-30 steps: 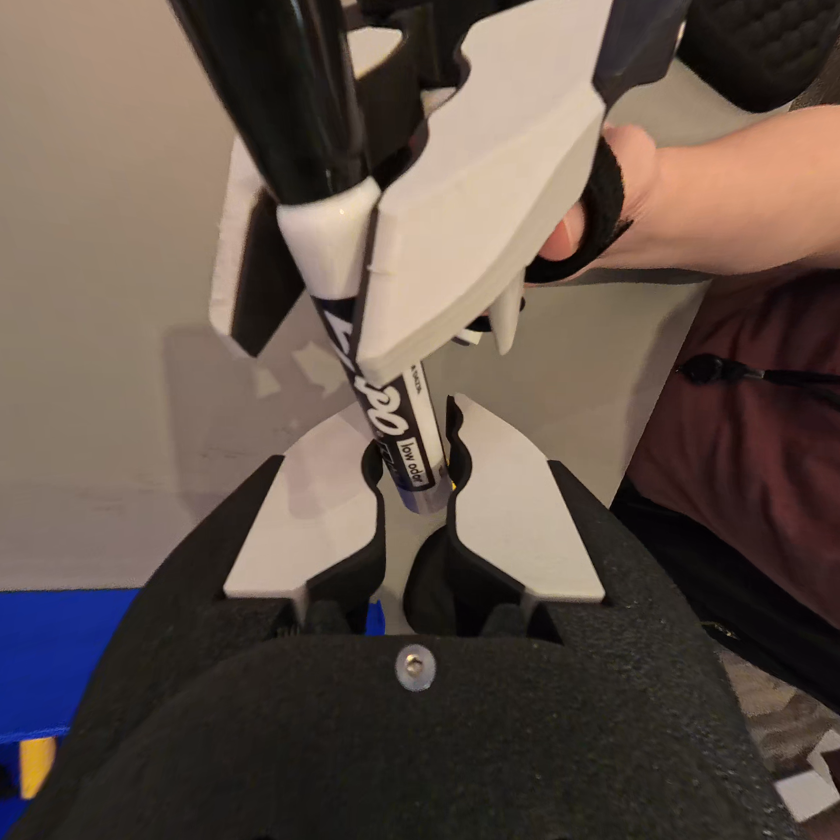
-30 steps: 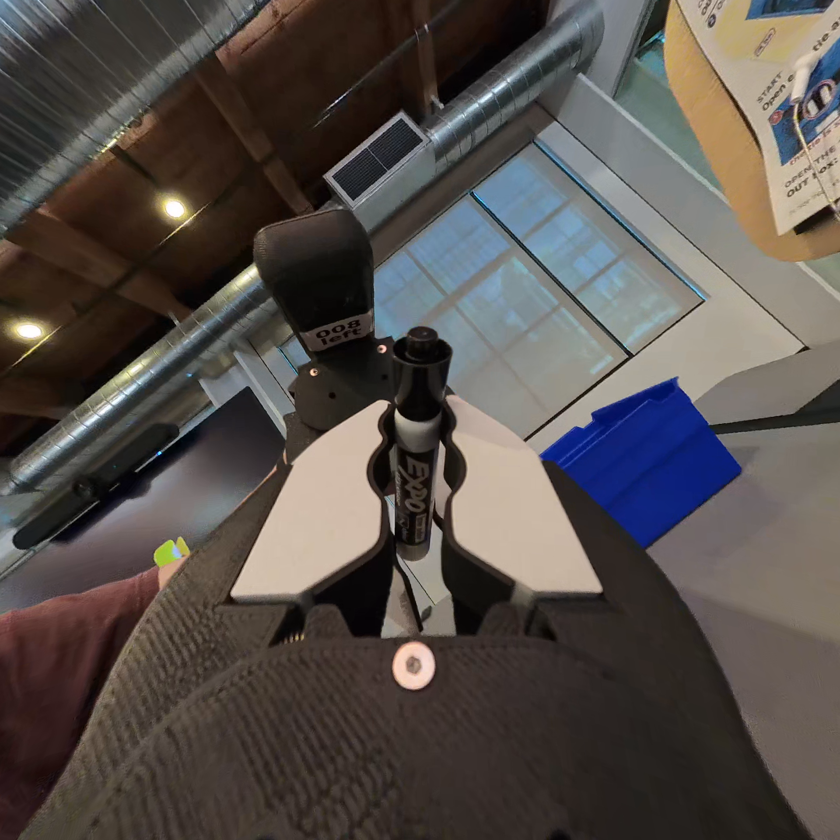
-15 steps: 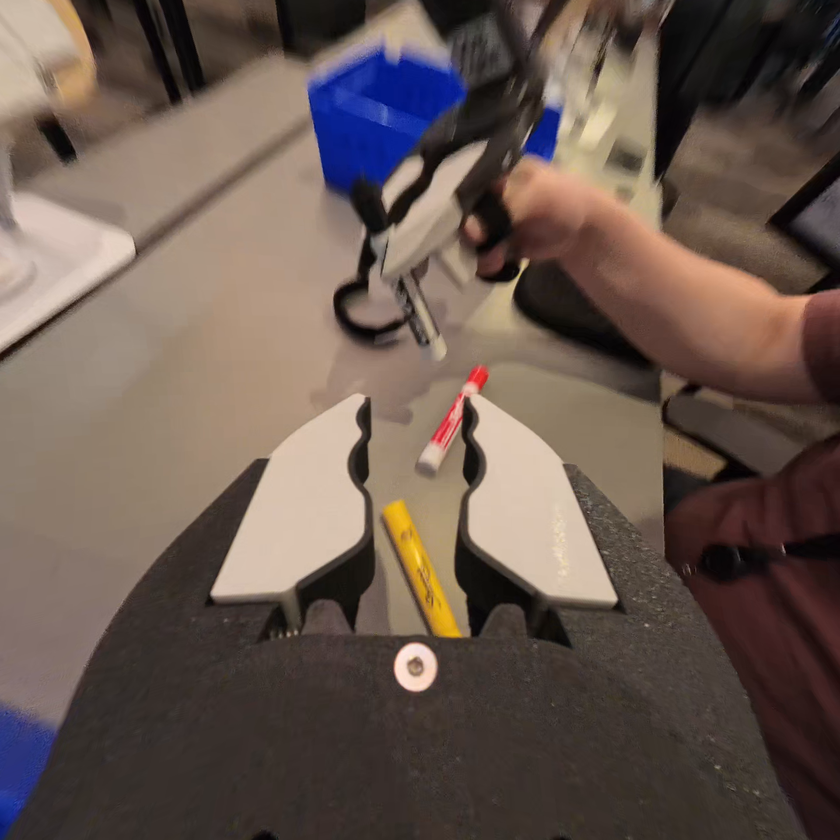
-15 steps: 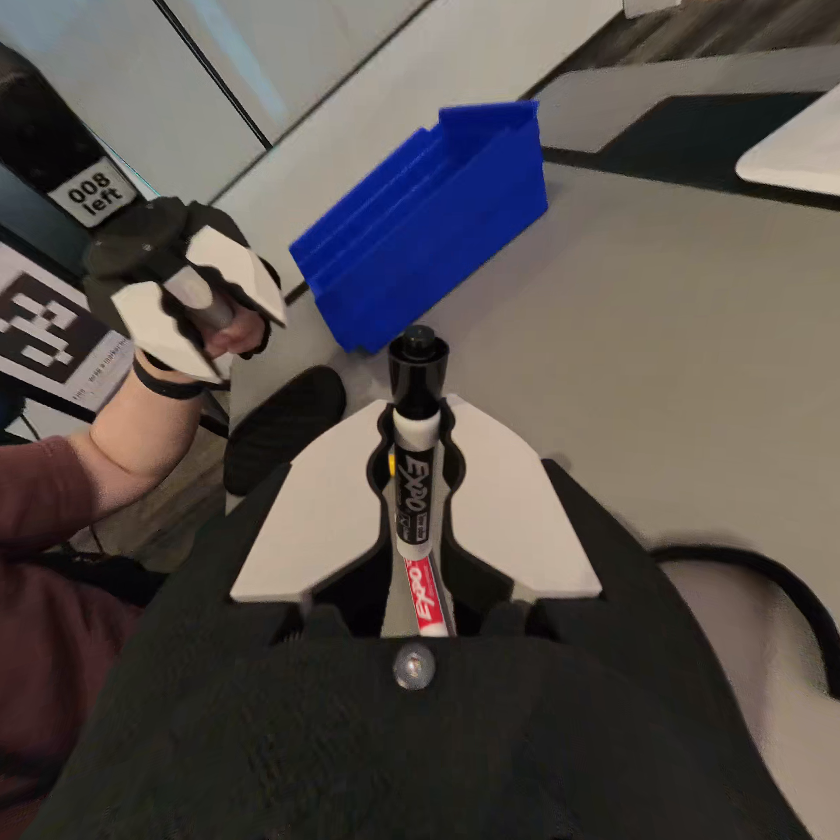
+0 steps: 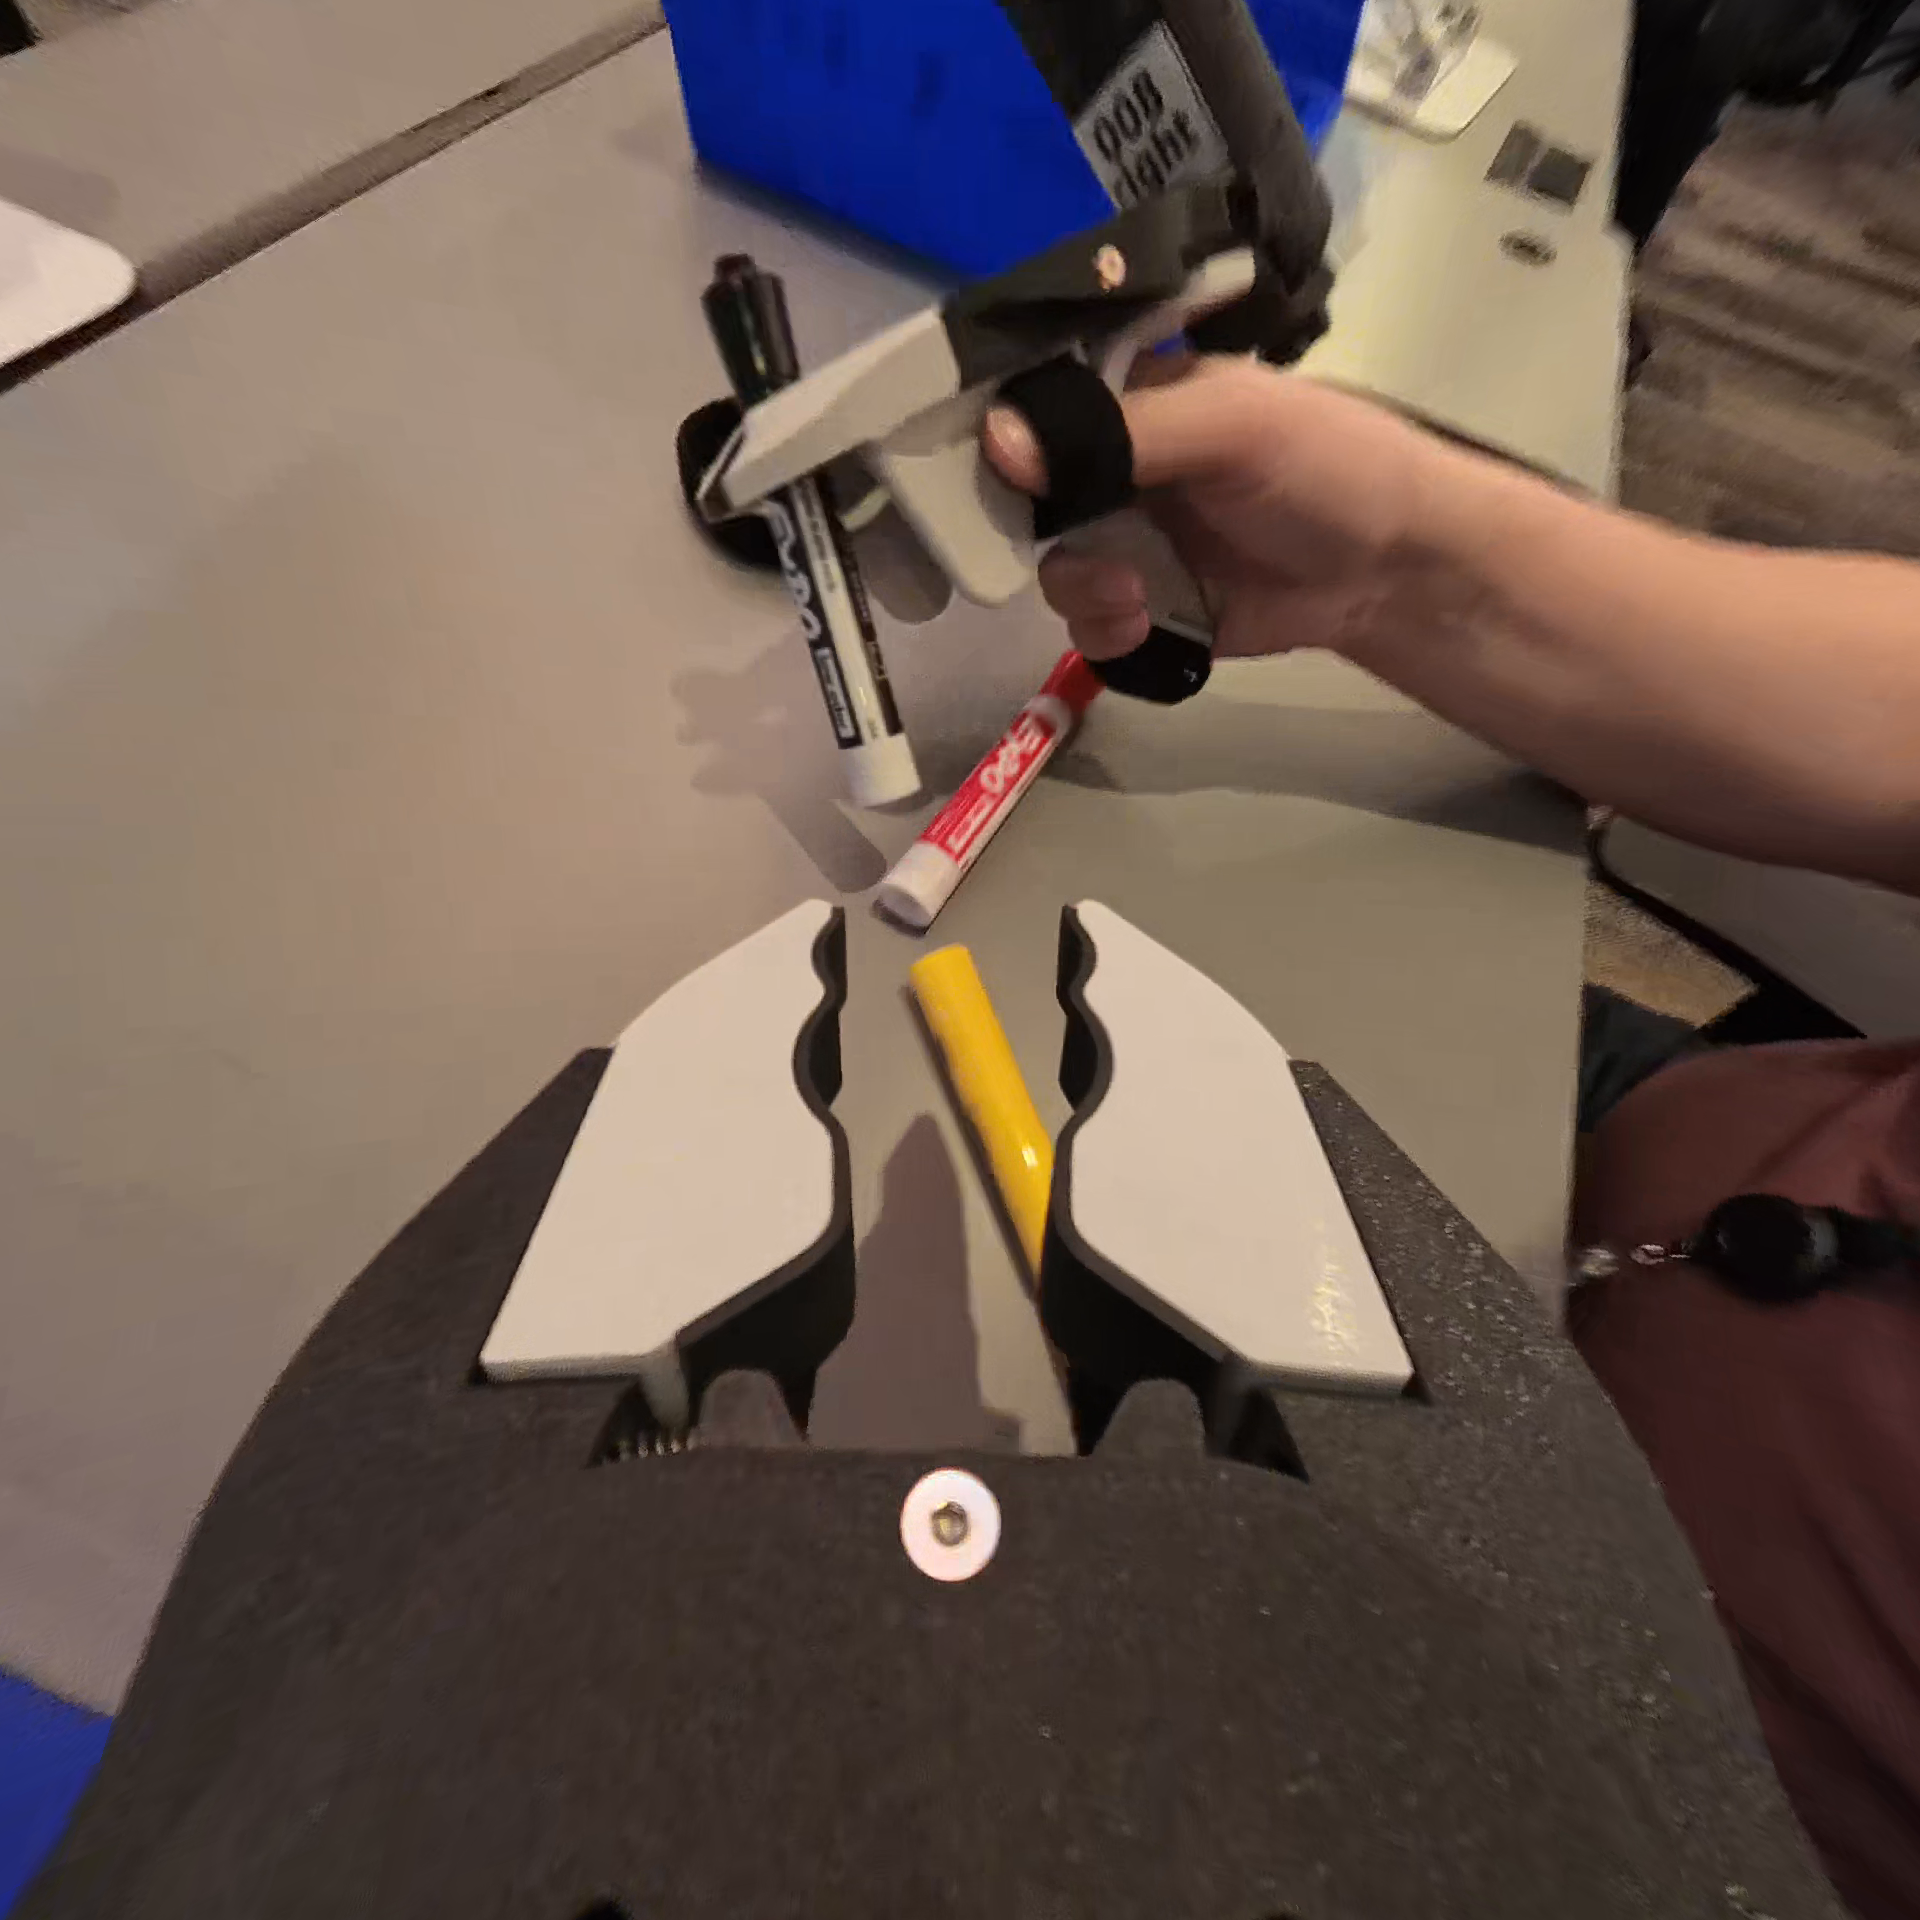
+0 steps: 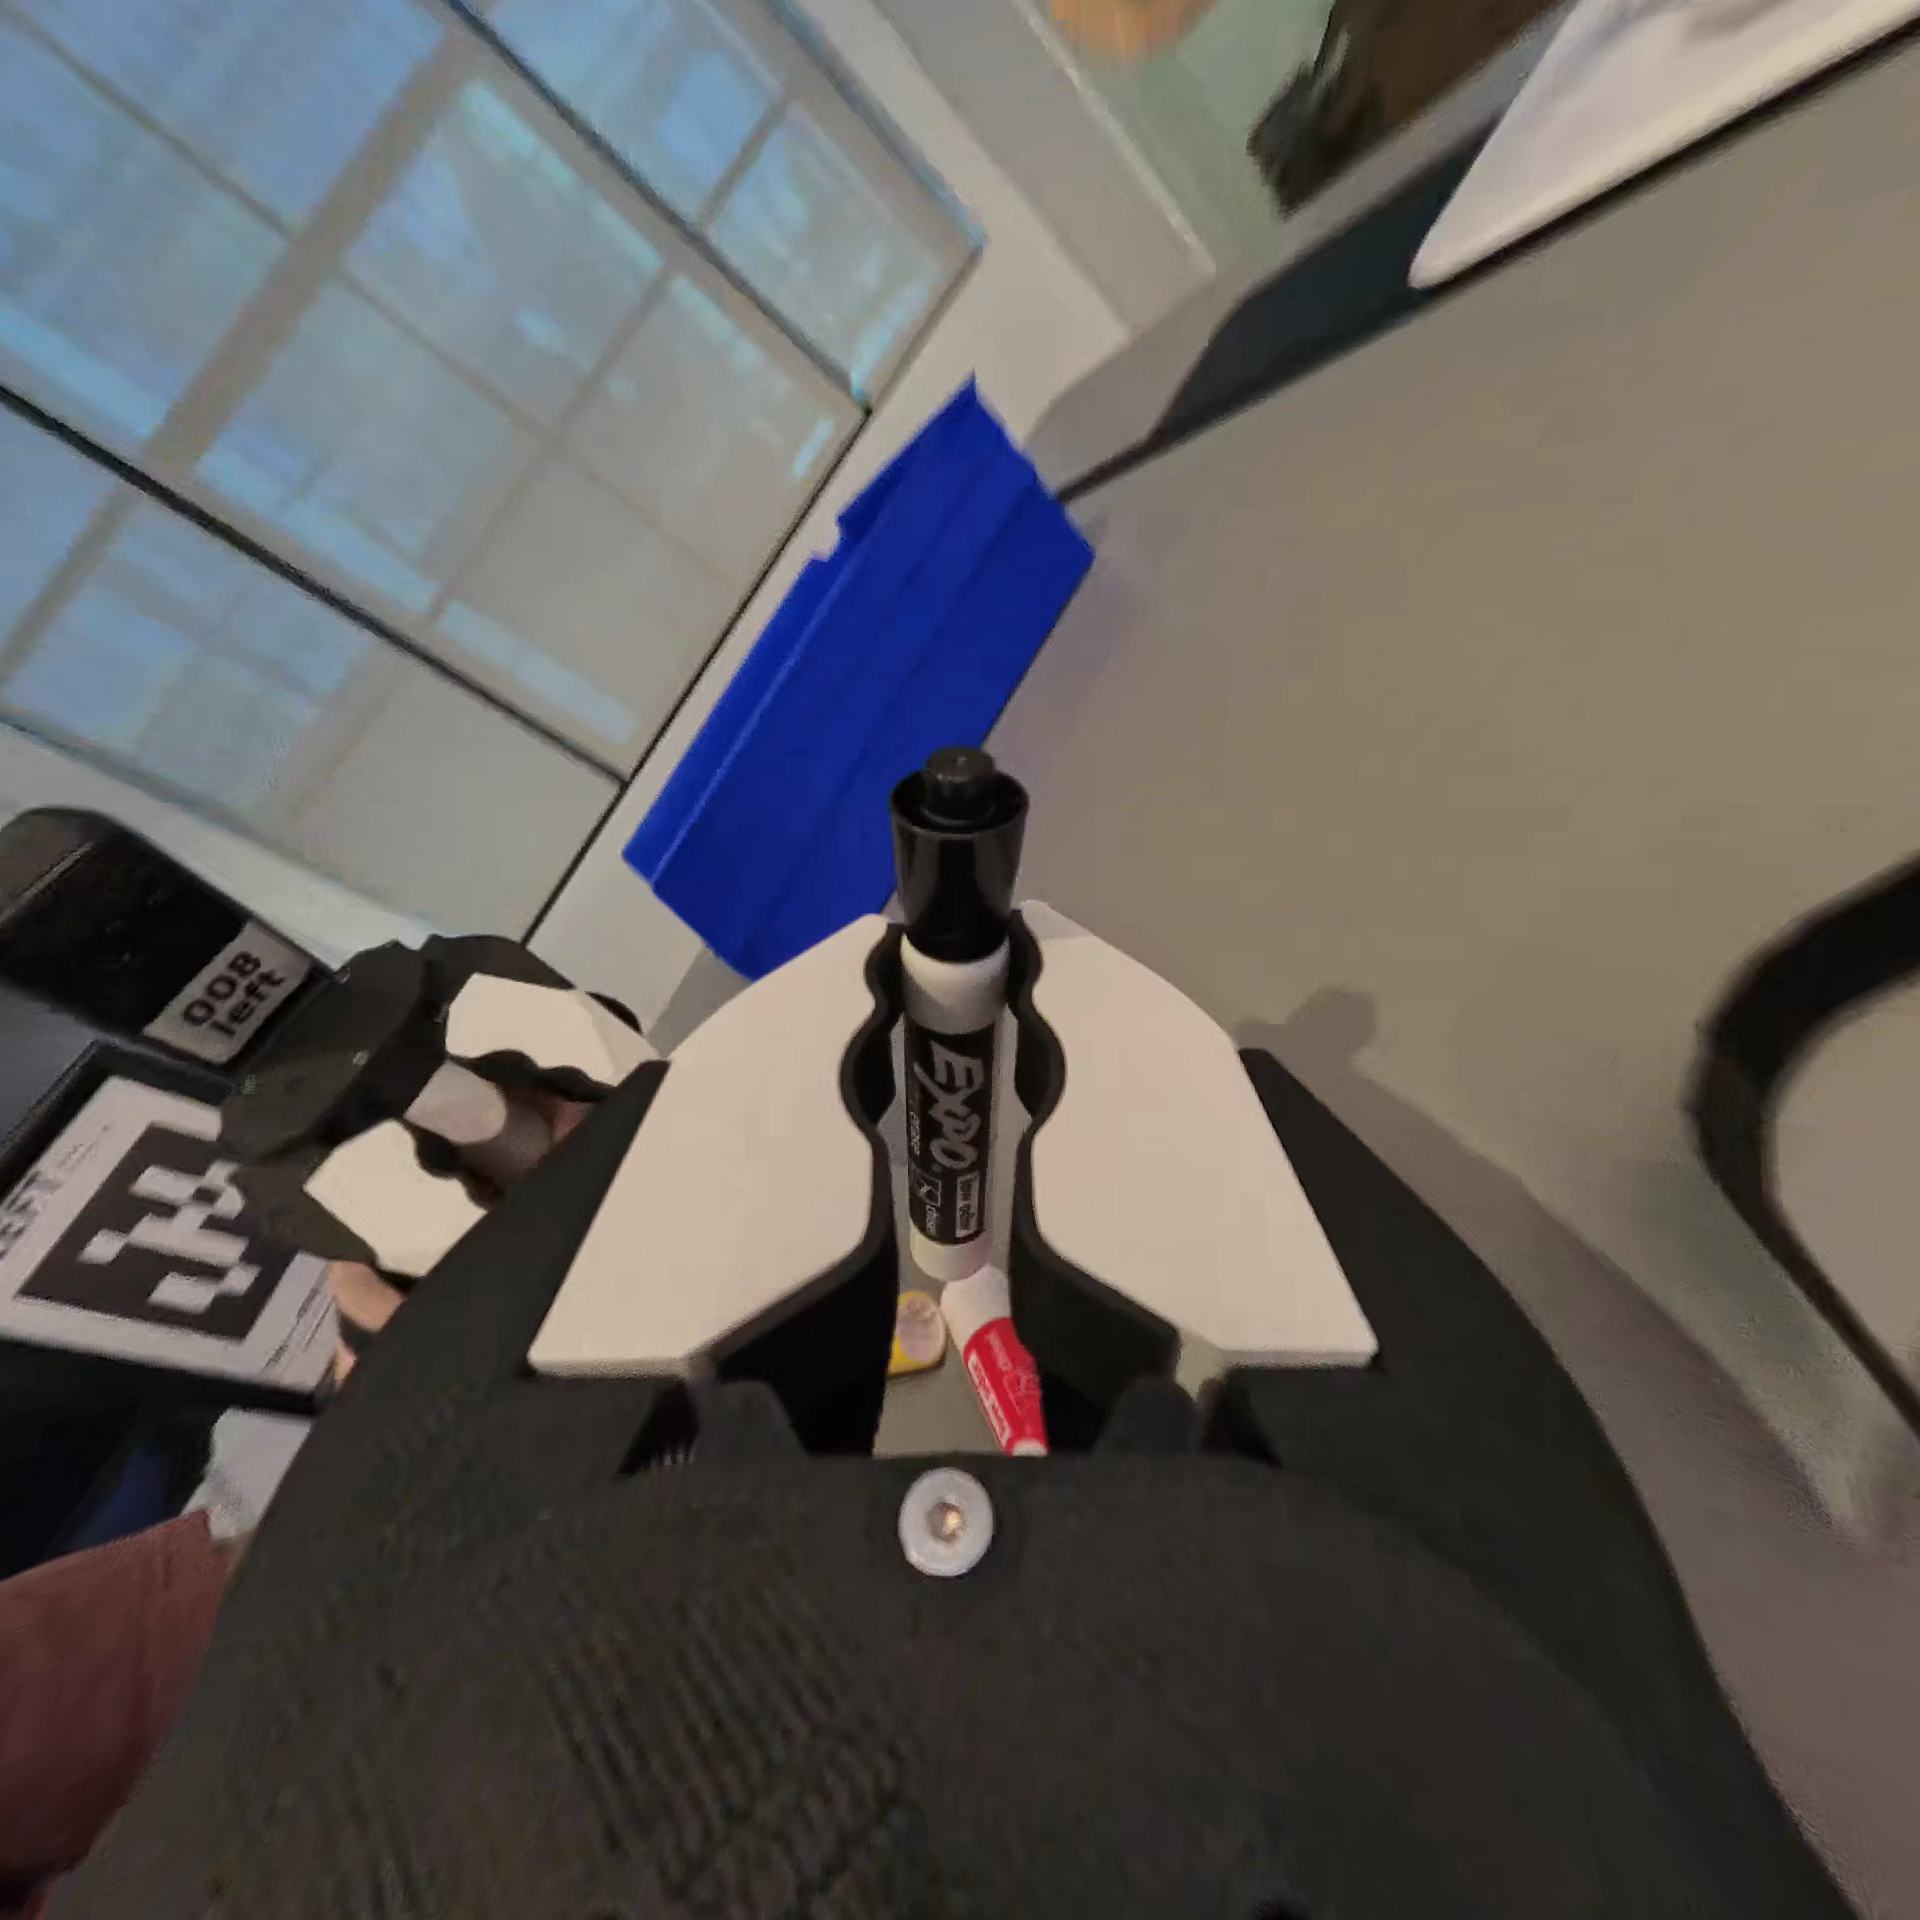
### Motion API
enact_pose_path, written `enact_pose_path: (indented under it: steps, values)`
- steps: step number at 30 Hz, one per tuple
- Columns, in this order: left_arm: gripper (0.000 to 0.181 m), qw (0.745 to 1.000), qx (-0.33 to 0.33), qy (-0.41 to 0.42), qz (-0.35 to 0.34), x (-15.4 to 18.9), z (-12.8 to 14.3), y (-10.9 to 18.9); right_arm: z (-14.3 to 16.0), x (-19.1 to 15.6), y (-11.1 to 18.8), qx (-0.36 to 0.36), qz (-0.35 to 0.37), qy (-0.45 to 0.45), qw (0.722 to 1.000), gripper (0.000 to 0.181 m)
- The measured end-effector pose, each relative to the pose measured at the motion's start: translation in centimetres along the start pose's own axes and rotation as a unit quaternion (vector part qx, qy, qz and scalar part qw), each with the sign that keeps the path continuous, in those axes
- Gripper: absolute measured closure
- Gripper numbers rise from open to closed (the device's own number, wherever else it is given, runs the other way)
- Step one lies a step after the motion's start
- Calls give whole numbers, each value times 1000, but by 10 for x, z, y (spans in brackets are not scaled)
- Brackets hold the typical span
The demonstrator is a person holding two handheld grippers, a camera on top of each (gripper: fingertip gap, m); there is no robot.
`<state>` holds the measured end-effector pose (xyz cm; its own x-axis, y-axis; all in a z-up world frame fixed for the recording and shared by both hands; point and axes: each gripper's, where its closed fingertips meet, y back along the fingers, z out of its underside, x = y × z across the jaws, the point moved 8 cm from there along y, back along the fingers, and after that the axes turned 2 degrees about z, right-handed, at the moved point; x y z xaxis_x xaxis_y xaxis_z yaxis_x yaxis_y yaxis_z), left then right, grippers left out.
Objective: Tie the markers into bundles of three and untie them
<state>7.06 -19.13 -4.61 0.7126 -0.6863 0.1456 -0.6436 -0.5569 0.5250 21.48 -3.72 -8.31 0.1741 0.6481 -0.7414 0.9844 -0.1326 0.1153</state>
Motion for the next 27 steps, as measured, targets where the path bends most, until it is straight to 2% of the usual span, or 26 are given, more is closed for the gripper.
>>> enact_pose_path:
  steps: [4, 6, 8, 11, 14, 16, 17, 20, 21, 22, 23, 25, 26, 27]
  values:
    - [142, 997, -56, -16, -55, 0, 20, -1, -11, -6, -46, -123, -13, -11, 992, 161]
    - [142, 995, -64, -11, -76, -4, 22, 3, -24, -10, -68, -159, -17, -30, 987, 161]
    - [143, 994, -51, 7, -92, -10, 20, 5, -32, -11, -85, -139, -21, -92, 986, 161]
    - [138, 989, -35, 62, -132, -29, 17, 1, -18, -4, -98, -120, 12, -115, 986, 161]
    - [137, 979, -36, 89, -180, -45, 15, -10, 7, 8, -99, -155, 29, -106, 982, 155]
    - [136, 973, -80, 87, -197, -54, 18, -25, 14, 12, -95, -186, 37, -102, 977, 122]
    - [135, 971, -105, 88, -196, -57, 19, -34, 14, 11, -91, -204, 39, -92, 974, 117]
    - [142, 966, -147, 84, -196, -65, 19, -54, 2, 0, -68, -211, 37, -10, 977, 117]
    - [144, 964, -156, 78, -202, -69, 18, -56, -4, -8, -57, -207, 18, 31, 978, 120]
    - [147, 962, -165, 73, -207, -73, 18, -58, -6, -20, -46, -212, -30, 80, 973, 127]
    - [149, 962, -173, 72, -200, -77, 19, -60, -3, -36, -31, -235, -106, 133, 957, 129]
    - [157, 964, -185, 83, -173, -83, 22, -63, 22, -66, 9, -306, -263, 228, 886, 132]
    - [160, 966, -180, 89, -164, -85, 23, -63, 39, -74, 30, -334, -302, 276, 849, 134]
    - [160, 966, -181, 90, -164, -88, 22, -62, 57, -77, 48, -355, -308, 332, 818, 136]
